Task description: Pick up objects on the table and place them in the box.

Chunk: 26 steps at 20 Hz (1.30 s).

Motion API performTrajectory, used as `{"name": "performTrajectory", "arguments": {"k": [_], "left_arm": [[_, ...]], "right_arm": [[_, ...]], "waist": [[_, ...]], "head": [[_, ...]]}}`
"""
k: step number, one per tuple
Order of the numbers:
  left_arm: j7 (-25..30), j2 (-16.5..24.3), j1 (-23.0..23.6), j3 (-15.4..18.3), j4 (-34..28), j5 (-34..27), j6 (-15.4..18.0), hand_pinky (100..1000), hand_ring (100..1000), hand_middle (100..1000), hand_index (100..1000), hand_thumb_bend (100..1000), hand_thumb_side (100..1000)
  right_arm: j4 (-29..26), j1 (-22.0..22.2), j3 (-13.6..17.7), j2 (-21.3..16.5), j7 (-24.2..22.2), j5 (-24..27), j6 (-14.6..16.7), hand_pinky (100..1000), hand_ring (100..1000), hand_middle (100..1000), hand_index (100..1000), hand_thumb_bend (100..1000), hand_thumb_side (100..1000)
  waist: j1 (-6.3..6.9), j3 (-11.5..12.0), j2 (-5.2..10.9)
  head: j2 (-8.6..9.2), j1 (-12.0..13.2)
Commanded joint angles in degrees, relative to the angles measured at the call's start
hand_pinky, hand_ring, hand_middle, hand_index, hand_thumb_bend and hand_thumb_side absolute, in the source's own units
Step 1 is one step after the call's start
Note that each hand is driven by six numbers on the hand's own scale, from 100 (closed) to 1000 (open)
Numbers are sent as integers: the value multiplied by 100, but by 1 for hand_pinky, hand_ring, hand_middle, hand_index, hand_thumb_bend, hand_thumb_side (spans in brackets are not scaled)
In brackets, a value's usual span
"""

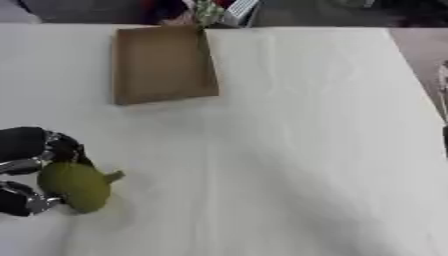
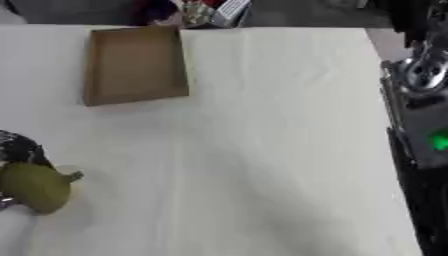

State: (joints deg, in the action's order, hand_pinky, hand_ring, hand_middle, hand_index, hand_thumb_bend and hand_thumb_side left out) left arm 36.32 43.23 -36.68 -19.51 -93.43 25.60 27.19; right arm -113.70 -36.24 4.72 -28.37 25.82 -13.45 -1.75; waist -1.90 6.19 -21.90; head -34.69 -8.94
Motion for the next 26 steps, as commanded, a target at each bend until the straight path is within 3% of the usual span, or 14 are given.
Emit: {"name": "performTrajectory", "arguments": {"k": [1, 10, 17, 26], "left_arm": [[1565, 139, -131, 198, -213, -115, 1493, 557, 531, 566, 755, 100, 100], [1325, 221, -184, 480, -431, -132, 1245, 532, 513, 549, 738, 100, 100], [414, 255, -393, 755, -443, 77, 1055, 508, 500, 540, 718, 119, 100], [-829, 16, -778, 980, 439, 526, 1108, 482, 479, 521, 697, 100, 100]], "right_arm": [[-89, -58, 67, -84, 17, 29, -4, 829, 751, 638, 862, 100, 610], [-89, -62, 76, -106, 15, 28, -12, 830, 751, 637, 863, 100, 610], [-89, -77, 93, -105, 34, 6, 3, 829, 750, 638, 862, 100, 611], [-89, -100, 105, -72, 41, -36, 30, 829, 750, 639, 862, 100, 612]], "waist": [[5, 8, 105], [-1, 43, 78], [22, 41, 76], [77, -12, 113]], "head": [[-11, 44], [-68, 201], [-68, 215], [-76, 168]]}}
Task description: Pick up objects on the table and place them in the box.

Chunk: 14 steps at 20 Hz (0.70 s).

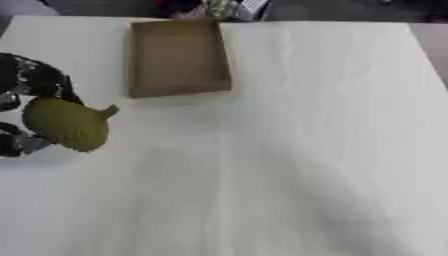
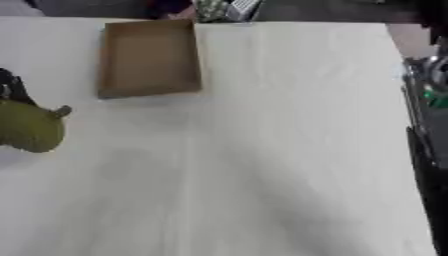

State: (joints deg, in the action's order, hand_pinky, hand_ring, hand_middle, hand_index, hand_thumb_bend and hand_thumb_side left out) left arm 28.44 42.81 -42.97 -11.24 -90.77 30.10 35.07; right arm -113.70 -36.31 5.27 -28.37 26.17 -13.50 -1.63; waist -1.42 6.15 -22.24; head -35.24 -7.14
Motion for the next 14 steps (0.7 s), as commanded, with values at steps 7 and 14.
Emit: {"name": "performTrajectory", "arguments": {"k": [7, 14], "left_arm": [[-889, -161, -643, 455, 1101, 384, 898, 439, 447, 486, 656, 100, 100], [-877, -219, -1191, 645, 2459, 396, 1662, 401, 427, 472, 642, 100, 100]], "right_arm": [[-89, -156, 19, -47, -32, -45, 35, 828, 750, 641, 861, 100, 612], [-89, -282, -28, -34, -93, -66, 72, 828, 749, 641, 860, 100, 612]], "waist": [[45, -50, 165], [117, -175, 138]], "head": [[-57, 39], [-262, 234]]}}
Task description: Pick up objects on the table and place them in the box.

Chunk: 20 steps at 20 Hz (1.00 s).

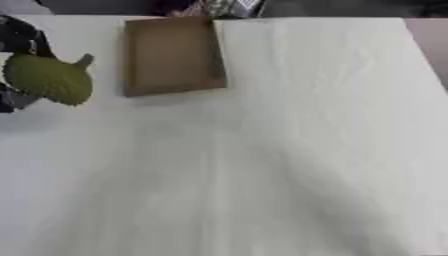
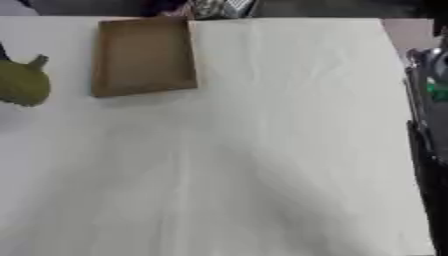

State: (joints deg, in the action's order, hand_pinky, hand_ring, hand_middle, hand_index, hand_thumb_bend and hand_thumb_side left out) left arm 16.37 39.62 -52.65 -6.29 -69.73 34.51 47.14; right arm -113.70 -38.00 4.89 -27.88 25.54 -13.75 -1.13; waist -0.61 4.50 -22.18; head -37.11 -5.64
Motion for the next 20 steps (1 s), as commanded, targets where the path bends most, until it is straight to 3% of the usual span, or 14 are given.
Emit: {"name": "performTrajectory", "arguments": {"k": [1, 7, 14, 20], "left_arm": [[377, 97, -299, 171, 522, -73, 469, 402, 428, 474, 642, 100, 103], [489, 0, -702, 437, 1274, -48, 483, 388, 421, 471, 632, 100, 135], [201, -165, -1034, 731, 1833, 382, 483, 384, 420, 472, 631, 100, 164], [-124, -243, -1095, 849, 2050, 728, 483, 381, 417, 468, 626, 100, 164]], "right_arm": [[-89, -132, 4, -78, -36, -43, 28, 828, 749, 641, 860, 100, 613], [-89, -251, -30, -47, -69, -32, 52, 829, 750, 641, 860, 100, 612], [-89, -367, -62, 20, -102, -5, 81, 830, 748, 641, 860, 100, 613], [-89, -376, -57, 32, -87, 10, 81, 830, 747, 641, 861, 100, 613]], "waist": [[47, -32, 121], [71, -160, 27], [112, -381, -62], [142, -456, -102]], "head": [[-80, 113], [-9, 294], [120, 589], [181, 586]]}}
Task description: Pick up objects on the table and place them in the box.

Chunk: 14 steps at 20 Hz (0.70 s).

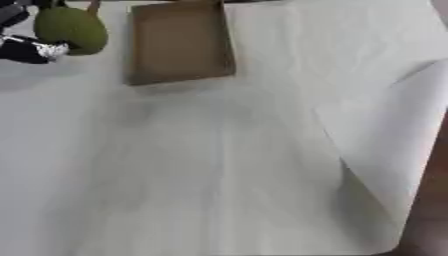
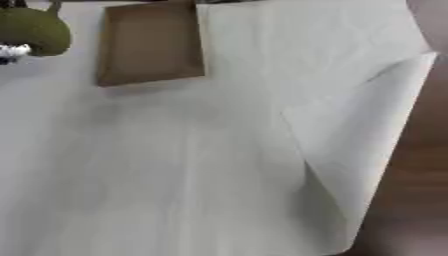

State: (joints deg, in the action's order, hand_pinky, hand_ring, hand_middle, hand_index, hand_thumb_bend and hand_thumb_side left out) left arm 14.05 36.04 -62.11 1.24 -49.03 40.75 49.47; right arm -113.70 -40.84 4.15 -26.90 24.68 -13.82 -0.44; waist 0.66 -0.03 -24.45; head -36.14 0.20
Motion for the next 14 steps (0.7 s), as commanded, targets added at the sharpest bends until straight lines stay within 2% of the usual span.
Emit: {"name": "performTrajectory", "arguments": {"k": [1, 6, 14], "left_arm": [[68, 112, -147, 94, -15, 138, 250, 379, 416, 467, 625, 100, 163], [-66, 109, -159, 86, -10, 156, 250, 389, 417, 466, 627, 100, 221], [-202, 124, -284, 243, 182, 127, 203, 413, 436, 484, 649, 100, 334]], "right_arm": [[-89, -92, 18, -67, 1, 16, 12, 830, 747, 641, 860, 100, 613], [-89, -151, -1, -31, -25, -6, 43, 828, 746, 642, 859, 100, 614], [-89, -279, -80, 50, -128, 10, 83, 829, 746, 642, 859, 100, 614]], "waist": [[15, -5, 127], [46, -92, 167], [188, -451, 156]], "head": [[84, -1], [114, 14], [127, 188]]}}
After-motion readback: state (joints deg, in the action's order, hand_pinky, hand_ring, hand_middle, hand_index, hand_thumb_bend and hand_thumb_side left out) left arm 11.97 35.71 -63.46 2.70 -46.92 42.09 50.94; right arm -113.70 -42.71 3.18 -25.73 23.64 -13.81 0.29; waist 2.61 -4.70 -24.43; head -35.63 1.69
